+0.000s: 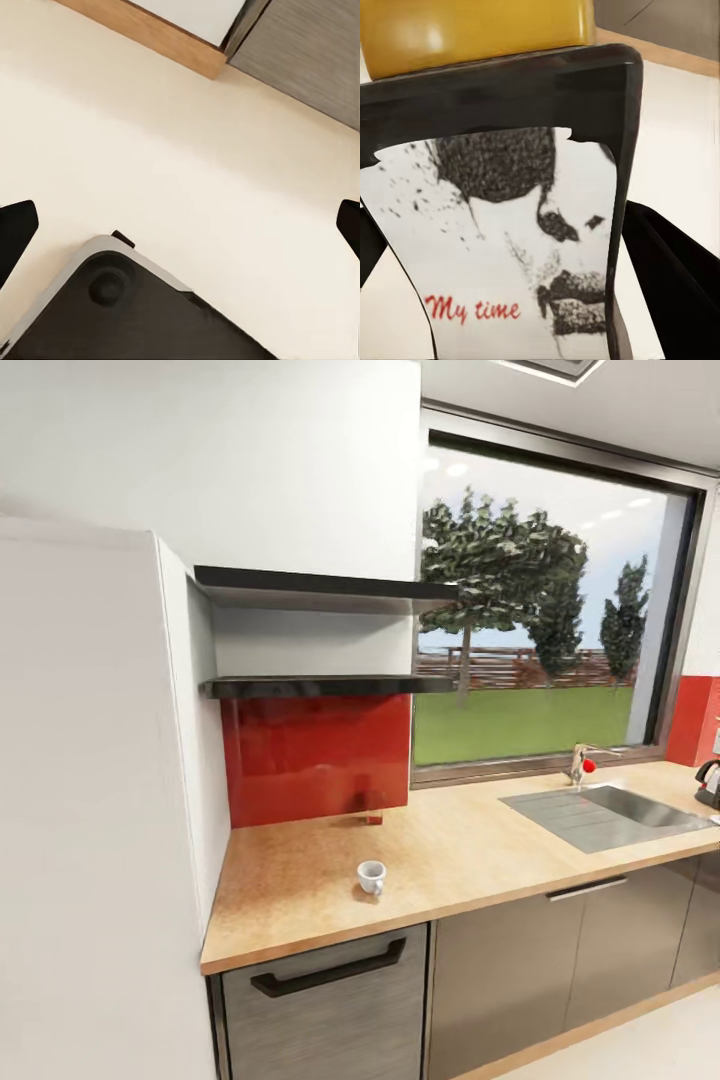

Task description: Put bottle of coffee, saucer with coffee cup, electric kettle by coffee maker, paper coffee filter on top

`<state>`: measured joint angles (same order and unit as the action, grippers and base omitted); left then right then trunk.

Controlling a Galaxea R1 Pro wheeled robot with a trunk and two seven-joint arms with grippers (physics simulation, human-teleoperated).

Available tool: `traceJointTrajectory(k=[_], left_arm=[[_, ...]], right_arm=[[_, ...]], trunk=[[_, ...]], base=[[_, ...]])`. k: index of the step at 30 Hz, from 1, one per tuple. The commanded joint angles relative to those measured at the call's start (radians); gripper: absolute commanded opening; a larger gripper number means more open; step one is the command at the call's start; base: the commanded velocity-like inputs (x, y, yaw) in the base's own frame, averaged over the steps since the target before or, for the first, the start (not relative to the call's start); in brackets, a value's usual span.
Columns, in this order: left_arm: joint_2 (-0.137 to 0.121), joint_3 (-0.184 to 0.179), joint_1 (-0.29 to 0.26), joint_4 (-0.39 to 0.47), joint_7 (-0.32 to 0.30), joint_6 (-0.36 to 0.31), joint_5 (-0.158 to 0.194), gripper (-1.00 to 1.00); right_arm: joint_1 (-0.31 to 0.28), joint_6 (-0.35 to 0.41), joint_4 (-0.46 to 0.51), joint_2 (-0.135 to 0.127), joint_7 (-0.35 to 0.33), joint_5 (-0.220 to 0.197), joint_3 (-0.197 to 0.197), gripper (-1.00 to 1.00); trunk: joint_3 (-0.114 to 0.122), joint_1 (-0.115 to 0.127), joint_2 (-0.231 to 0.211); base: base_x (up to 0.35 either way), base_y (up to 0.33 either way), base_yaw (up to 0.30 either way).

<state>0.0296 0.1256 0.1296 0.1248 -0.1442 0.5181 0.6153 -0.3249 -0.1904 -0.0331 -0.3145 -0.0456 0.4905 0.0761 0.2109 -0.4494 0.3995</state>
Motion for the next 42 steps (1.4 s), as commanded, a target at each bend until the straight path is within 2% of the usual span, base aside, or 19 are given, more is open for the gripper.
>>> traceJointTrajectory(k=[1,3,8,12,14,16,17,18,19,23,24,28,31,34,36,40,42], left_arm=[[0.001,0.011,0.001,0.003,-0.004,-0.002,0.013,1.0],[0.003,0.013,0.001,0.008,-0.002,-0.002,0.015,1.0],[0.031,0.015,0.001,0.053,0.002,-0.002,0.012,1.0],[0.042,0.014,0.001,0.075,0.003,-0.003,0.007,1.0],[0.045,0.014,0.001,0.077,0.003,-0.003,0.006,1.0],[0.045,0.013,0.001,0.077,0.003,-0.003,0.005,1.0],[0.044,0.013,0.001,0.077,0.003,-0.003,0.006,1.0],[0.045,0.013,0.001,0.076,0.003,-0.003,0.005,1.0],[0.045,0.009,0.001,0.056,0.003,-0.003,0.003,1.0],[0.045,0.007,0.001,0.013,0.002,0.007,-0.003,1.0],[0.045,0.006,0.001,0.002,0.002,0.021,-0.004,1.0],[0.046,0.005,0.001,-0.005,0.002,0.031,-0.005,1.0],[0.047,-0.007,0.001,-0.009,0.002,0.032,-0.009,1.0],[0.047,-0.034,0.001,-0.009,0.002,0.033,-0.029,1.0],[0.047,-0.038,0.001,-0.01,0.002,0.033,-0.033,1.0],[0.049,-0.044,0.001,-0.01,0.002,0.033,-0.035,1.0],[0.05,-0.044,0.001,-0.01,0.002,0.033,-0.035,1.0]], right_arm=[[0.006,-0.012,-0.004,0.009,0.041,0.001,0.008,-1.0],[0.013,-0.018,-0.004,0.012,0.063,0.0,0.008,-1.0],[0.027,-0.032,-0.002,0.013,0.121,-0.006,0.008,-1.0],[0.033,-0.047,-0.003,0.019,0.132,-0.008,0.009,-1.0],[0.036,-0.056,-0.004,0.018,0.126,-0.023,0.01,-1.0],[0.038,-0.06,-0.004,0.014,0.124,-0.055,0.011,-1.0],[0.038,-0.062,-0.004,0.009,0.123,-0.092,0.011,-1.0],[0.039,-0.062,-0.004,0.006,0.122,-0.112,0.011,-1.0],[0.039,-0.062,-0.004,-0.004,0.121,-0.194,0.011,-1.0],[0.04,-0.056,-0.004,-0.004,0.133,-0.258,0.011,-1.0],[0.04,-0.052,-0.004,-0.007,0.145,-0.309,0.011,-1.0],[0.049,-0.05,-0.004,-0.01,0.199,-0.356,0.011,-1.0],[0.063,-0.048,-0.004,-0.011,0.217,-0.361,0.011,-1.0],[0.089,-0.05,-0.004,-0.02,0.211,-0.358,0.008,-1.0],[0.095,-0.05,-0.004,-0.027,0.18,-0.352,0.008,-1.0],[0.105,-0.035,-0.004,-0.038,0.042,-0.347,0.007,-1.0],[0.107,-0.031,-0.004,-0.036,0.024,-0.347,0.007,-1.0]], trunk=[[0.0,-0.001,0.0],[0.0,-0.001,0.0],[0.0,-0.001,0.0],[0.0,-0.001,0.0],[0.0,-0.001,0.0],[0.0,-0.001,0.0],[0.0,-0.001,0.0],[0.0,-0.001,0.0],[0.0,-0.001,0.0],[-0.001,-0.001,0.0],[-0.001,-0.001,0.0],[-0.001,-0.001,0.0],[-0.001,-0.001,0.0],[-0.001,-0.001,0.0],[-0.001,-0.001,0.0],[-0.001,-0.001,0.0],[-0.001,-0.001,0.0]], base=[[0.175,-0.249,0.0],[0.188,-0.247,0.0],[0.213,-0.242,0.0],[0.222,-0.24,0.0],[0.223,-0.24,0.0],[0.217,-0.24,0.0],[0.202,-0.244,0.007],[0.192,-0.247,0.03],[0.13,-0.265,0.192],[0.068,-0.273,0.245],[0.015,-0.278,0.275],[0.007,-0.281,0.28],[0.001,-0.286,0.284],[0.0,-0.291,0.261],[0.0,-0.294,0.126],[0.0,-0.296,0.04],[0.0,-0.298,0.01]])
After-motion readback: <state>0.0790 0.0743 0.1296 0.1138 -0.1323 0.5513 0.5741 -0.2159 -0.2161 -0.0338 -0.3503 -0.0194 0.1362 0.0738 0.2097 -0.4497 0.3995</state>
